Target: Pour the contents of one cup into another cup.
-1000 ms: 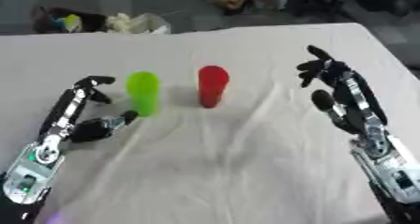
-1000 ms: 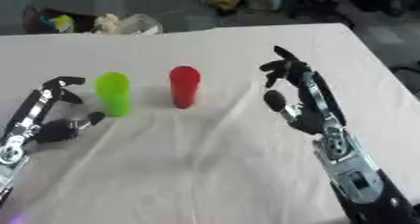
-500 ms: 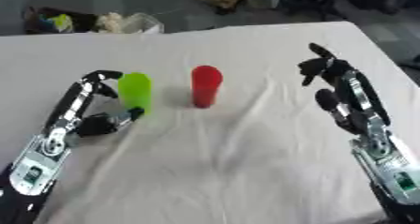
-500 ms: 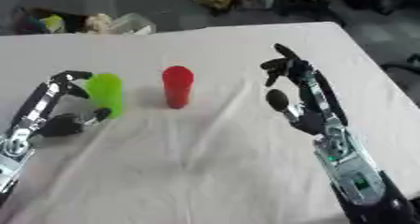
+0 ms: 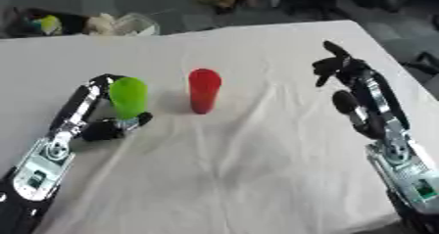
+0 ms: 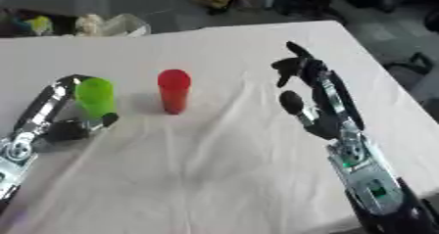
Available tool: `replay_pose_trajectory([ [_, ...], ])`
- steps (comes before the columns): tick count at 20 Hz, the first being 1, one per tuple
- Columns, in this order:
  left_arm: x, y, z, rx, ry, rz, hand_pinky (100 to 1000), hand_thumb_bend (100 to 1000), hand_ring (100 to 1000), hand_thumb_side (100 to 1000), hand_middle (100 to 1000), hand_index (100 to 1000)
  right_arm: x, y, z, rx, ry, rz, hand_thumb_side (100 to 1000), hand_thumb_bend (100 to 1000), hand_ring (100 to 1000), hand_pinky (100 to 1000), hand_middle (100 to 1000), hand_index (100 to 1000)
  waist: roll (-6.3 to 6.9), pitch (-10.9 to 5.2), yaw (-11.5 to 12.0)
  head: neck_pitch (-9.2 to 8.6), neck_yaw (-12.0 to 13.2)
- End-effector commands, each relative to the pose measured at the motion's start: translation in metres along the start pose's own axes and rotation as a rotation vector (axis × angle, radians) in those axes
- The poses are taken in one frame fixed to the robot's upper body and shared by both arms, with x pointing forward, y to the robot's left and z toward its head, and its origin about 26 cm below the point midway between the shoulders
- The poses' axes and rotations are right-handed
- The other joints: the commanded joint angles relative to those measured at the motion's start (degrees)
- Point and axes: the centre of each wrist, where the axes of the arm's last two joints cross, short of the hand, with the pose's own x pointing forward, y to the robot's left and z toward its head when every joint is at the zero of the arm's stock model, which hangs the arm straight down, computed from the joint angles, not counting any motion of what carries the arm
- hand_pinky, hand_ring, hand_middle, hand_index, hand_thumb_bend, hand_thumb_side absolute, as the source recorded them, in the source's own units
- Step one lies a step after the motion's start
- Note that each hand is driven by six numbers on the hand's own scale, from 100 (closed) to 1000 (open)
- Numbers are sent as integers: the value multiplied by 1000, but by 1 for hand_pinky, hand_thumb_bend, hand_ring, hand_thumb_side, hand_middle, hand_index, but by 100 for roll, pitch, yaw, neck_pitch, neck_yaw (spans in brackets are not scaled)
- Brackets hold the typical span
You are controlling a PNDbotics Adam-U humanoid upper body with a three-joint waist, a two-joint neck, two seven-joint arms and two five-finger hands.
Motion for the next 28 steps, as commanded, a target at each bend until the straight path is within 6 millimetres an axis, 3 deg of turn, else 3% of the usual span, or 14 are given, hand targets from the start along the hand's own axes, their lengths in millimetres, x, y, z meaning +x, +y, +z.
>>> replay_pose_trajectory([
  [1,8,7,-8,10,-15,-28,631,627,533,441,709,801,8,-5,-7,-12,-36,2,852,730,1000,738,432,700,-7,-85,-38,-66,14],
  [9,6,5,-8,13,25,-45,530,530,447,384,623,782,7,-4,-6,-12,-30,0,853,728,1000,730,431,700,-20,-92,-27,-60,19],
  [13,4,1,-6,11,45,-20,482,383,419,337,599,778,6,-4,-5,-10,-27,-2,853,726,1000,717,431,701,-30,-102,10,-49,10],
  [15,3,-2,-5,14,56,6,467,266,405,313,588,777,5,-4,-5,-9,-24,-3,853,726,1000,710,431,701,-39,-110,35,-41,3],
  [16,2,-3,-5,18,60,20,456,166,395,295,578,775,5,-3,-4,-9,-23,-3,853,725,1000,708,431,701,-43,-115,45,-39,1],
  [18,2,-5,-3,39,67,55,444,100,384,278,565,773,5,-4,-4,-11,-24,-4,856,725,1000,713,433,702,-49,-126,60,-32,-4],
  [23,4,3,3,147,69,126,436,100,380,269,557,771,5,-6,-3,-21,-22,-2,859,723,1000,713,435,703,-51,-182,129,-7,-44],
  [28,17,33,19,249,3,118,431,100,381,242,553,770,0,-11,3,-32,12,15,852,723,1000,711,431,701,-7,-254,297,28,-155],
])
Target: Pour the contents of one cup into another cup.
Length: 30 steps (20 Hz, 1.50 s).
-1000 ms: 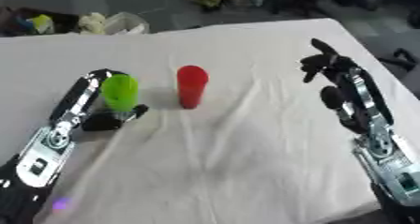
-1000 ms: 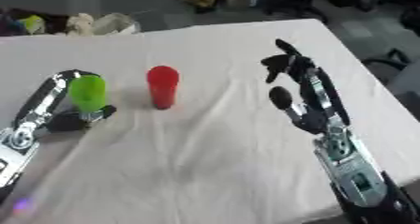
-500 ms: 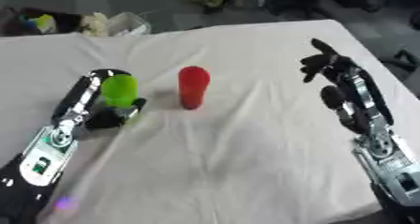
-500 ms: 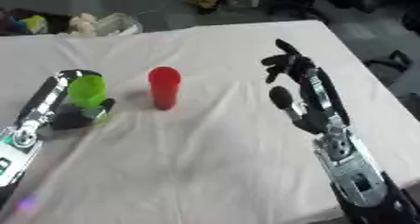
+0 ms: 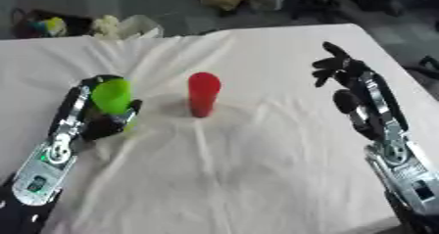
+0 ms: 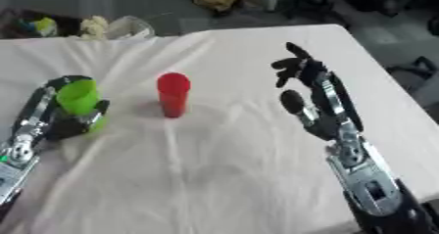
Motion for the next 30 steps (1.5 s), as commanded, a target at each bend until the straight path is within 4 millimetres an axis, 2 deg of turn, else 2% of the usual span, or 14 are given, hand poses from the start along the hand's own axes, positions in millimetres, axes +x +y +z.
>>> replay_pose_trajectory([
  [1,21,32,-1,73,-82,-20,430,100,381,240,552,770,-1,-12,0,-10,5,33,849,723,1000,711,430,700,26,-150,68,25,-86],
  [4,38,42,3,81,-135,-16,430,100,383,225,552,770,-11,-16,6,-8,55,48,787,707,1000,705,415,693,62,-173,238,18,-141],
  [10,70,50,7,68,-214,37,431,100,384,234,550,770,-38,-26,14,9,161,83,745,717,1000,698,396,685,118,-208,555,-36,-359],
  [14,91,47,6,16,-258,71,433,100,385,239,551,770,-56,-34,11,38,217,112,717,730,1000,697,388,688,125,-211,764,-87,-541],
  [19,115,38,2,-54,-310,103,433,100,385,252,551,770,-72,-39,-3,78,247,141,676,745,1000,697,394,700,118,-172,997,-179,-776],
  [20,119,37,1,-64,-318,108,434,100,385,251,551,771,-75,-40,-6,86,252,148,644,748,1000,700,399,705,119,-165,1037,-192,-826],
  [25,129,30,0,-108,-341,122,436,100,385,261,553,771,-89,-42,-16,131,281,183,631,789,1000,705,409,719,127,-128,1211,-248,-1036],
  [30,134,25,-2,-140,-355,129,437,100,386,262,554,773,-102,-40,-20,176,310,221,578,828,1000,712,420,736,163,-80,1342,-308,-1201],
])
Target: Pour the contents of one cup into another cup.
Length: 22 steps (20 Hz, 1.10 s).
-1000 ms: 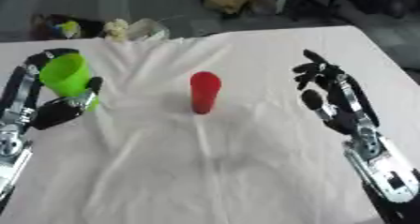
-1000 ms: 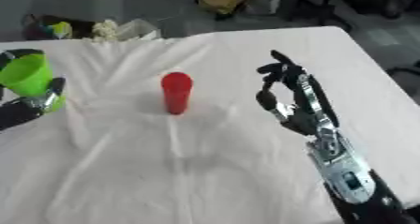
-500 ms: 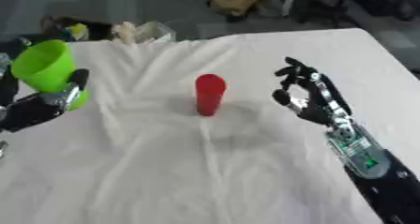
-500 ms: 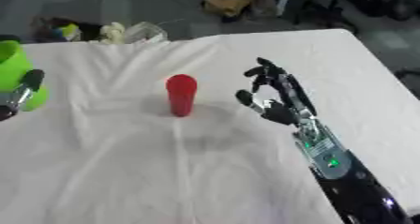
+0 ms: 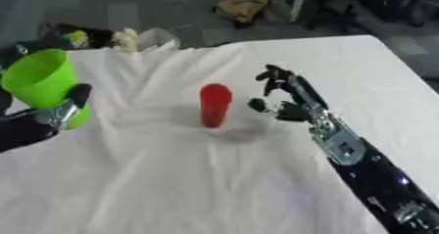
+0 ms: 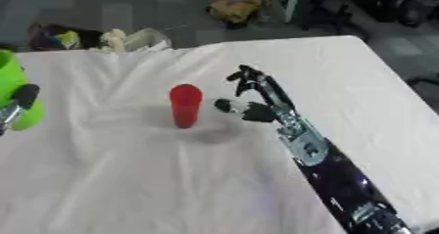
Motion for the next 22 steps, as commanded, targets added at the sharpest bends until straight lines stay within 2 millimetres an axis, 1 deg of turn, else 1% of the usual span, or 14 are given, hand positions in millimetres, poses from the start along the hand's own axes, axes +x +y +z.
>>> replay_pose_trajectory([
  [1,13,3,-7,-14,-49,-9,437,100,386,263,554,773,-4,-11,-6,19,6,59,574,838,1000,715,423,742,22,-82,48,-113,-102],
  [5,17,0,-10,-31,-63,-6,438,100,387,262,555,774,-6,-9,-13,41,23,117,565,881,1000,742,464,762,51,-39,162,-173,-222],
  [11,22,-2,-13,-44,-82,-4,440,100,388,263,556,774,-1,-10,-26,54,-3,200,566,910,1000,779,477,770,76,6,281,-231,-345],
  [16,22,-3,-12,-48,-82,-7,441,100,389,263,557,775,5,-8,-33,65,-39,222,576,915,1000,789,479,772,83,13,317,-238,-389],
  [22,24,-2,-13,-57,-84,-6,442,100,390,265,558,776,19,-7,-43,83,-107,232,602,913,1000,789,480,772,85,-27,287,-221,-419],
])
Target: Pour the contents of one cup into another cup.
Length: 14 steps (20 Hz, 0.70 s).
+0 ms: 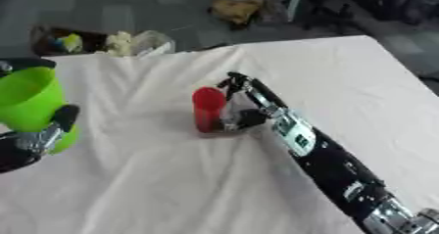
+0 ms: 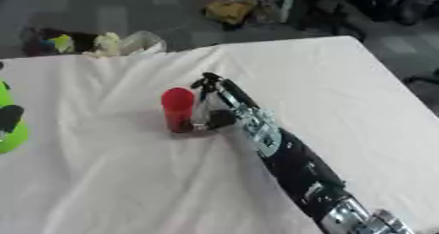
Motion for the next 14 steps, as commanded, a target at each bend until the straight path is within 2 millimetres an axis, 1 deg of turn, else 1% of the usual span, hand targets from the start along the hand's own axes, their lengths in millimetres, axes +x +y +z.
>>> replay_pose_trajectory([
  [1,9,6,-4,-8,-30,-20,442,100,390,264,558,776,13,-14,-12,-13,-65,31,607,914,1000,788,479,771,6,-151,-17,-31,-39],
  [5,11,6,-4,-13,-33,-18,444,100,391,264,558,776,23,-13,-20,12,-111,31,605,915,1000,784,475,769,-8,-194,-23,-38,-66],
  [9,11,6,-5,-16,-31,-16,444,100,391,267,559,776,28,-6,-24,60,-131,29,587,915,1000,769,458,761,-1,-216,4,-56,-88],
  [11,12,6,-5,-18,-30,-16,445,100,392,267,559,776,29,-1,-26,88,-133,29,568,914,1000,759,452,755,6,-220,18,-67,-106],
  [14,13,5,-6,-19,-33,-15,446,100,392,269,559,777,28,6,-27,146,-136,38,496,926,1000,748,431,737,12,-215,39,-78,-127],
])
